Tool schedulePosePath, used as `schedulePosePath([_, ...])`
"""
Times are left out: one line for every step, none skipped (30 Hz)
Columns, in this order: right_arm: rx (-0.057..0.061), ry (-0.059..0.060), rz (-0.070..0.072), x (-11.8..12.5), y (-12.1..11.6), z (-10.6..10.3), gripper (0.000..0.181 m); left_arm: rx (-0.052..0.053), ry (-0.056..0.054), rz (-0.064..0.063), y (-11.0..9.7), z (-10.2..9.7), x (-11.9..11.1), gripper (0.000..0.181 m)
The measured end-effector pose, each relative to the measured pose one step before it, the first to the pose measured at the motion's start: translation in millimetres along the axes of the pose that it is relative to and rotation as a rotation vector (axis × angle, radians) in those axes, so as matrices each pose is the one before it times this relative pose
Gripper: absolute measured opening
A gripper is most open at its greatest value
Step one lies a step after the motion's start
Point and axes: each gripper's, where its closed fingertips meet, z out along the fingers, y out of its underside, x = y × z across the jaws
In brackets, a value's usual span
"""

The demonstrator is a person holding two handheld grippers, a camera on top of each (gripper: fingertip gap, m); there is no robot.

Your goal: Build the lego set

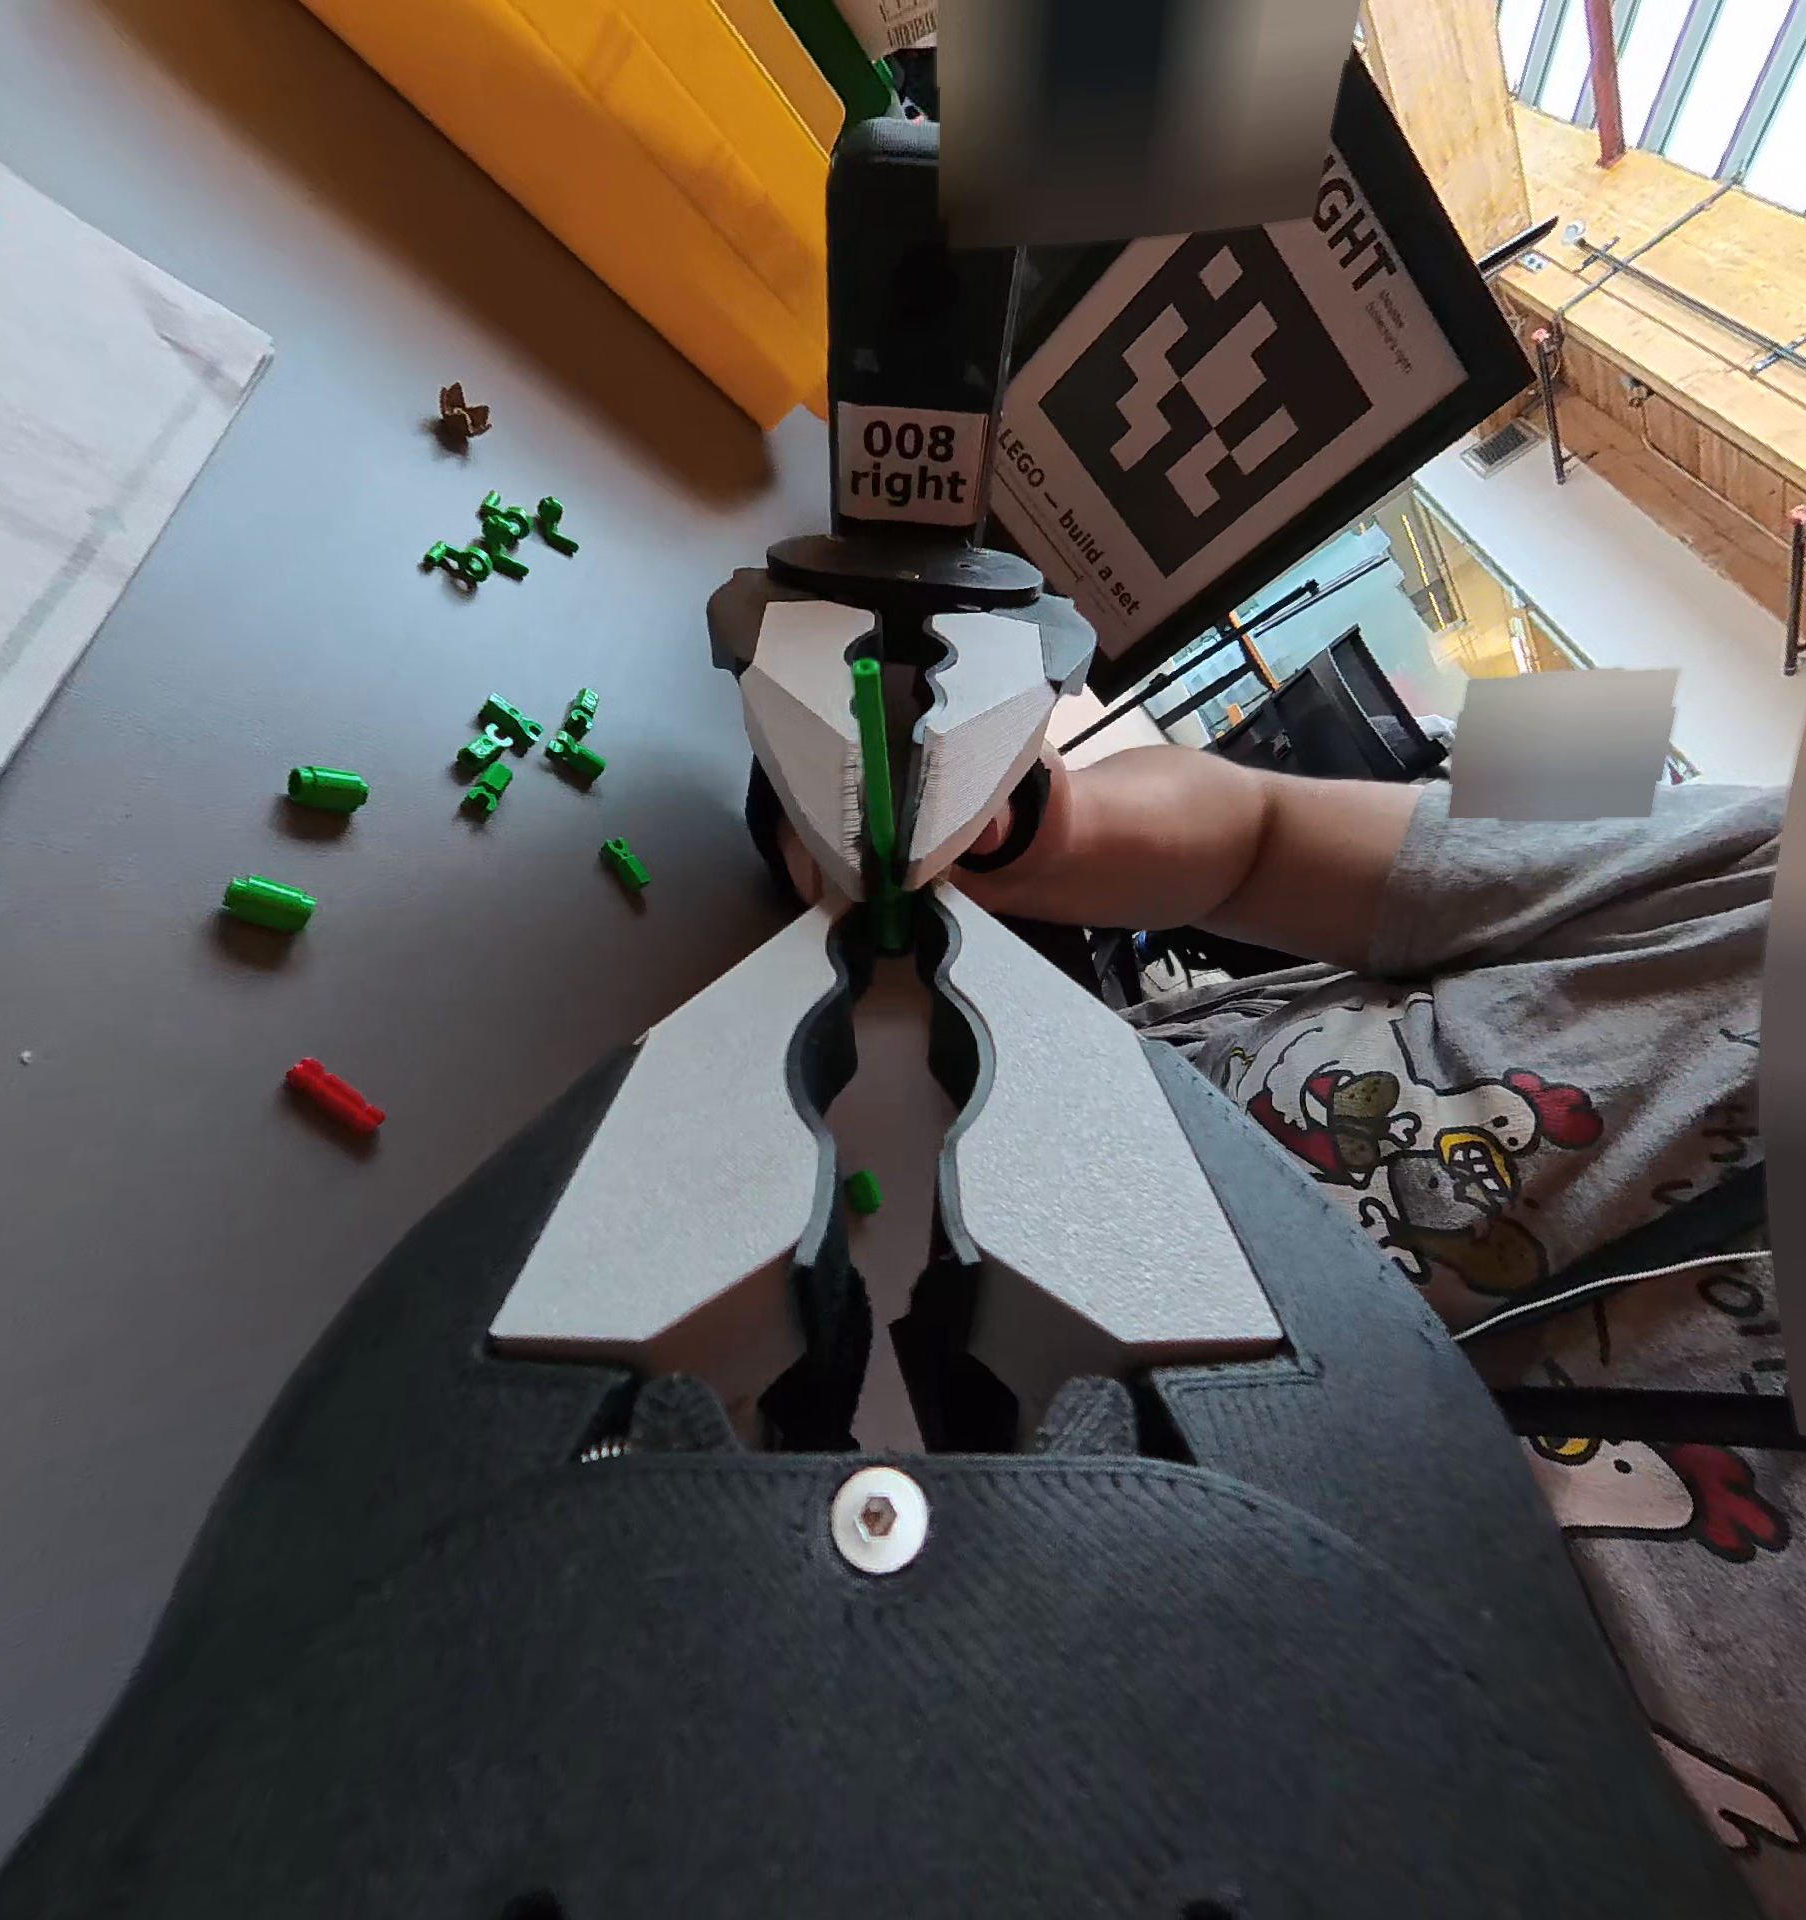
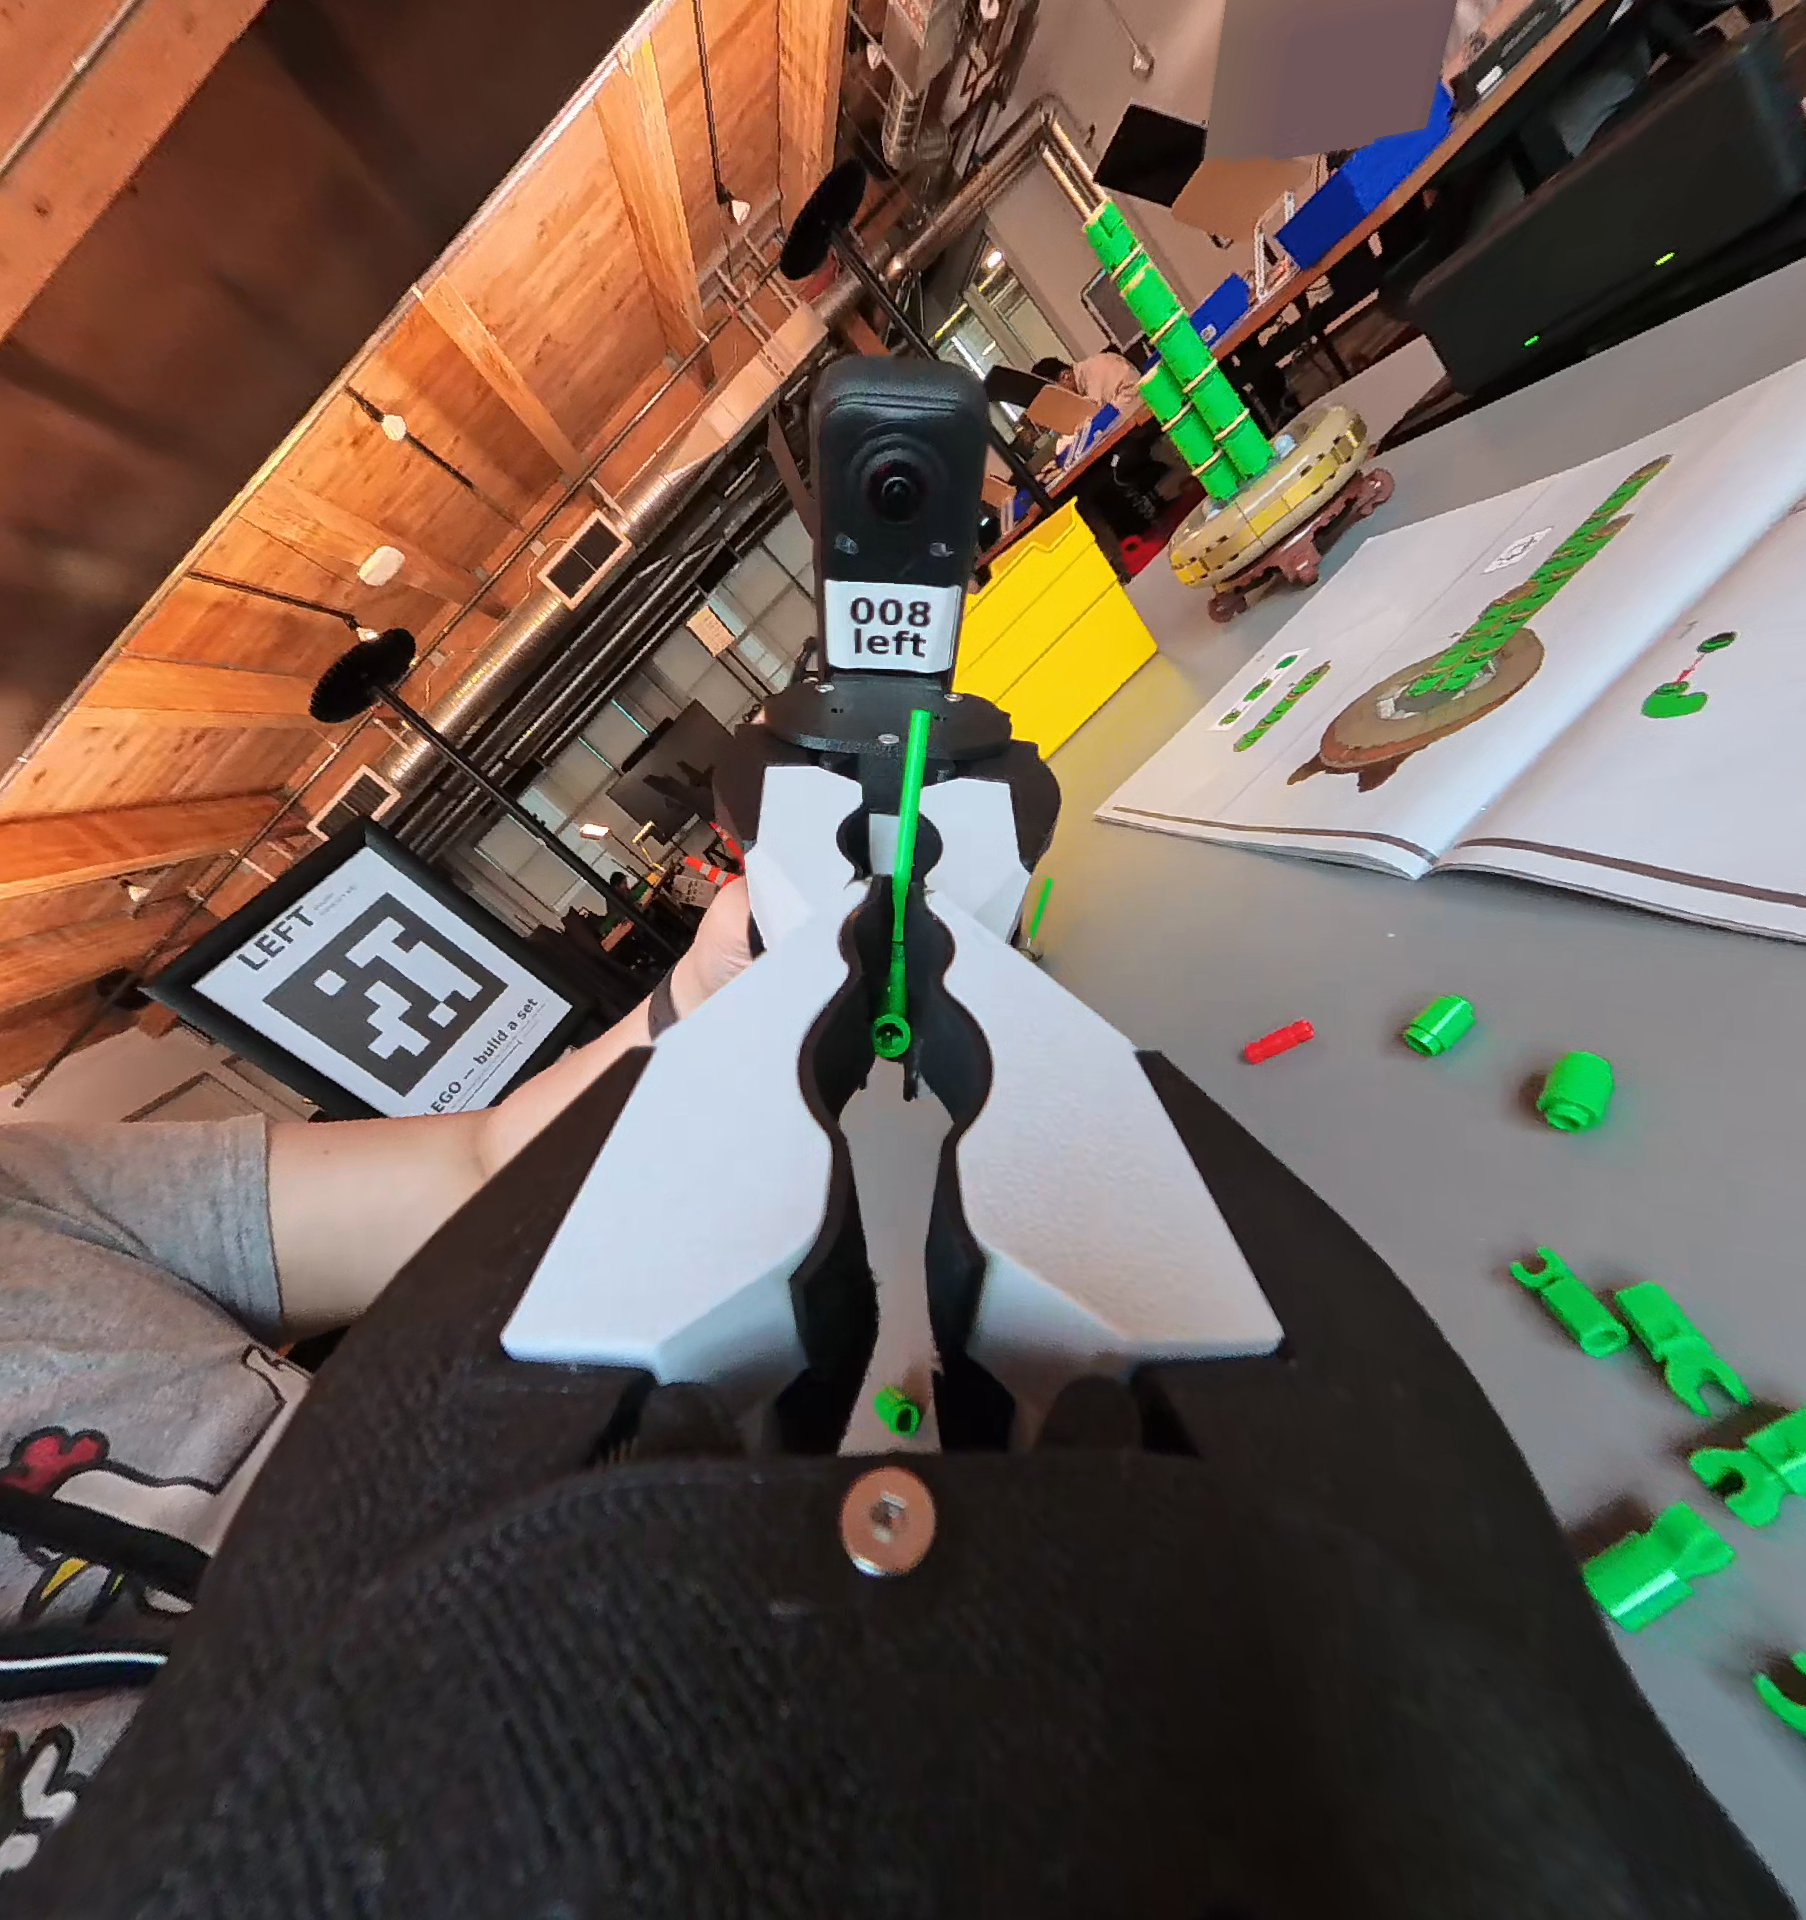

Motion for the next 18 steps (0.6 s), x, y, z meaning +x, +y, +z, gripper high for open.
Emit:
schedulePosePath([0.0002, -0.0051, -0.0015, -0.67, -0.28, -0.11, 0.0, -0.0074, -0.0019, 0.0026, 0.72, -0.36, 0.12, 0.005])
schedulePosePath([-0.0009, 0.0026, -0.0048, 0.09, 0.18, 0.09, 0.0, -0.0039, -0.0068, 0.0085, 0.84, -0.25, -0.6, 0.005])
schedulePosePath([-0.0044, 0.0019, -0.0009, 0.31, 0.69, 0.04, 0.0, -0.0005, -0.0044, 0.0034, 0.99, -0.25, -0.63, 0.005])
schedulePosePath([-0.0017, 0.0003, 0.0041, 0.37, 0.18, -0.27, 0.0, 0.004, 0.0048, -0.0101, 0.68, -0.49, -0.03, 0.005])
schedulePosePath([0.0025, -0.0023, 0.0052, 0.15, -0.39, -0.28, 0.0, 0.0049, 0.0113, -0.017, 0.6, -0.82, 0.5, 0.005])
schedulePosePath([0.0005, -0.0021, 0.0043, 0.07, -0.18, -0.19, 0.0, 0.0031, 0.0089, -0.0146, 0.7, -1.23, 0.23, 0.005])
schedulePosePath([0.0021, -0.0006, 0.0033, 0.23, -0.32, -0.21, 0.0, 0.0031, 0.0037, -0.0063, 0.43, -1.27, -0.11, 0.005])
schedulePosePath([0.005, -0.0018, 0.0026, -0.06, -0.77, -0.34, 0.0, 0.0033, 0.0005, 0.0003, -0.05, -1.06, -0.16, 0.005])
schedulePosePath([0.004, -0.0027, 0.0045, -0.01, -0.82, -0.51, 0.0, 0.0016, -0.0007, 0.0022, -0.13, -0.64, 0.06, 0.005])
schedulePosePath([0.0047, -0.0038, 0.0055, -0.09, -0.78, -0.49, 0.0, 0.0005, -0.0002, 0.0033, -0.28, -0.13, 0.33, 0.005])
schedulePosePath([0.0019, -0.0031, 0.007, -0.02, -0.33, -0.56, 0.0, -0.0011, -0.0004, 0.0028, -0.02, 0.14, 0.18, 0.005])
schedulePosePath([-0.0017, -0.0017, 0.0053, 0.08, 0.04, -0.42, 0.0, -0.0029, 0.0018, -0.0001, 0.43, 0.14, 0.36, 0.005])
schedulePosePath([-0.0019, -0.0022, 0.0028, -0.26, 0.3, -0.17, 0.0, -0.004, 0.0029, -0.0017, 0.52, -0.18, 0.24, 0.005])
schedulePosePath([-0.0039, -0.0004, 0.0022, 0.02, 0.54, 0.12, 0.0, -0.0039, 0.0012, -0.0027, 0.84, -0.45, -0.22, 0.005])
schedulePosePath([-0.0043, 0.0016, 0.001, 0.25, 0.57, 0.04, 0.0, -0.002, 0.0003, -0.0025, 0.54, -0.61, -0.33, 0.005])
schedulePosePath([-0.0006, 0.0014, 0.0012, 0.43, 0.07, 0.13, 0.0, 0.0007, -0.0009, -0.0013, 0.11, -0.58, -0.52, 0.005])
schedulePosePath([0.0006, 0.0016, 0.0029, 0.43, -0.26, -0.15, 0.0, 0.0019, -0.0029, 0.0001, -0.2, -0.48, -0.62, 0.005])
schedulePosePath([0.0039, 0.0008, 0.0037, 0.44, -0.71, -0.38, 0.0, 0.0031, -0.0044, 0.002, -0.58, -0.34, -0.48, 0.005])
